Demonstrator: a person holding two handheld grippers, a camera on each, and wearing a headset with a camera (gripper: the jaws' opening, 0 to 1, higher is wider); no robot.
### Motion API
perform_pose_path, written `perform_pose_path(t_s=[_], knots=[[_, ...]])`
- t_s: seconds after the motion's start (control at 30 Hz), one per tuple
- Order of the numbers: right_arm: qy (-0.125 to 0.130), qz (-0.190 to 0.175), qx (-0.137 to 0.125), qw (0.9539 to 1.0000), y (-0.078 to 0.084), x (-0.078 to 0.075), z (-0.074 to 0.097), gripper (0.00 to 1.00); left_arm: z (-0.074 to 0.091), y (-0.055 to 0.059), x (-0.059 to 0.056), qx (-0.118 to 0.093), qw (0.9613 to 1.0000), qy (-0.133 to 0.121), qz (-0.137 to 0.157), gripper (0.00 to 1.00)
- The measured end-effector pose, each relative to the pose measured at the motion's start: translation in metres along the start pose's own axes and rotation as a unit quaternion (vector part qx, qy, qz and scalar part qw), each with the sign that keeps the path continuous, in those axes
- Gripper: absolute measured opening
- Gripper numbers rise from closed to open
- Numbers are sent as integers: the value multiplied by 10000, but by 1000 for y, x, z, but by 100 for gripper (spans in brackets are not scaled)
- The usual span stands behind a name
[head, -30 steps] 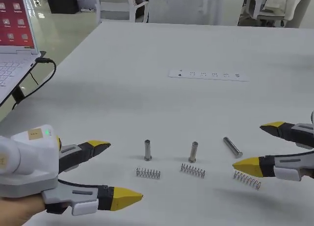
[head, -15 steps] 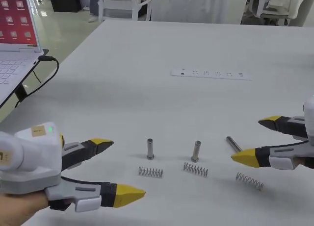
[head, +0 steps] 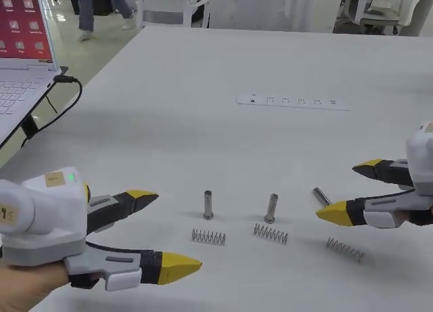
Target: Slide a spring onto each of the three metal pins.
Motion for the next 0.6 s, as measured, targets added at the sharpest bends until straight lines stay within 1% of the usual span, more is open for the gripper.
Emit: perform_pose_path(t_s=[0.33, 0.6], knots=[[112, -81, 179, 9997, 0, -4, -6, 71, 0, -1, -1, 0, 10000, 4, -4, 83], [147, -131, 256, 9995, 2, -6, -10, 70, 0, -1, -1, -1, 10000, 1, 1, 83]])
Point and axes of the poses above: the centre of the closed fingertips' face, and the gripper's own axes: z roughly backward along the fingers, x roughly to its left, y roughly out of its underside, the point moved 9 cm from there along z, roughly backward along the fingers, and after that the axes turned 14 degrees about -z, right-handed, at the moved point
